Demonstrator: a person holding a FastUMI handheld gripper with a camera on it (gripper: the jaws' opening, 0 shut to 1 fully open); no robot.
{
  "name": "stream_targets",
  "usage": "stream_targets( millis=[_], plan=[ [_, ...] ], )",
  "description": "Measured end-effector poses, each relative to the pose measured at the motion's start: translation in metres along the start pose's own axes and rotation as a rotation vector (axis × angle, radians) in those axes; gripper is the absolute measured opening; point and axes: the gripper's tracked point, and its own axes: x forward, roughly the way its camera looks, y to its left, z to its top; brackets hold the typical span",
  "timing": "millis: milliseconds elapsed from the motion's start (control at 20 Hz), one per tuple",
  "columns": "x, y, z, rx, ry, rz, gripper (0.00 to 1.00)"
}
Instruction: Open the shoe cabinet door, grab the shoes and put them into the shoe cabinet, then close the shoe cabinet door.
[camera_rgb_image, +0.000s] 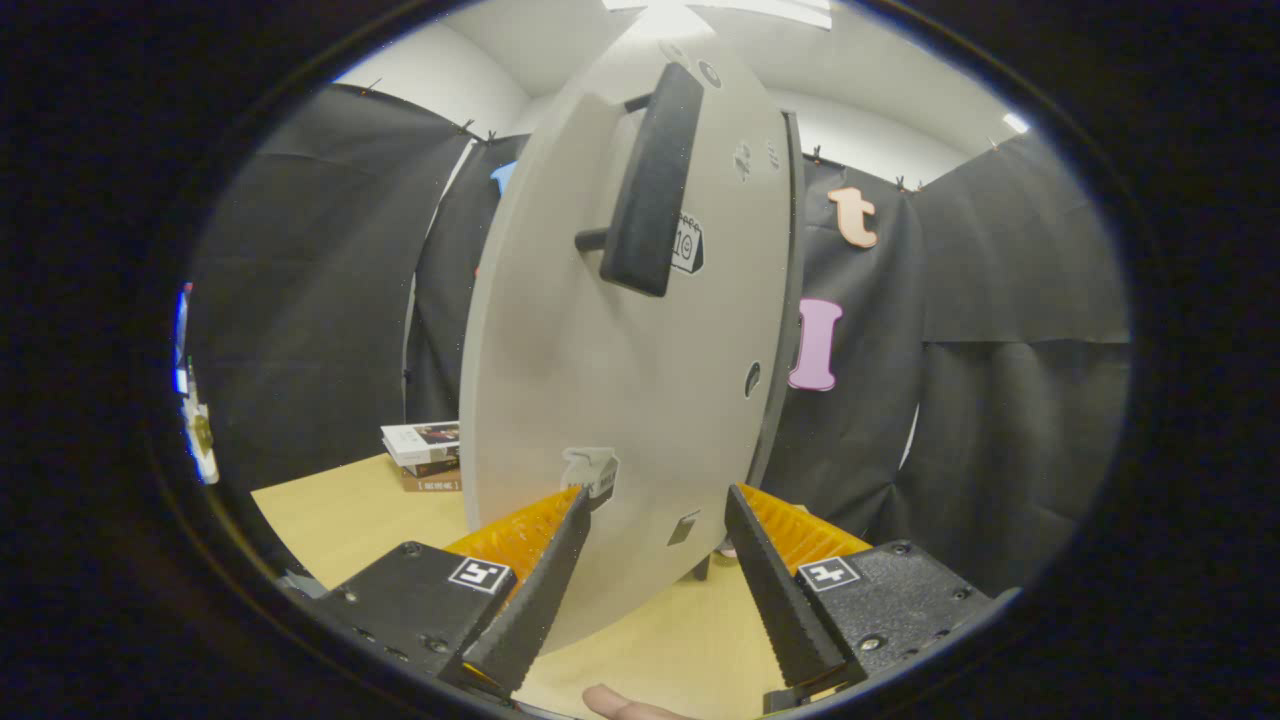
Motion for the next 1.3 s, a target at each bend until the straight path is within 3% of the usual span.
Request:
stream_targets(
  millis=[200, 350, 600, 1000, 1300],
  plan=[
    [0.034, 0.041, 0.005, -0.014, -0.016, 0.055, 0.90],
    [0.055, 0.080, -0.007, 0.014, 0.024, 0.157, 0.90],
    [0.041, 0.103, -0.025, 0.076, 0.041, 0.199, 0.93],
    [-0.022, 0.055, -0.001, 0.041, -0.067, 0.147, 0.93],
    [-0.058, 0.019, 0.031, 0.121, -0.125, 0.083, 0.93]
  ],
)
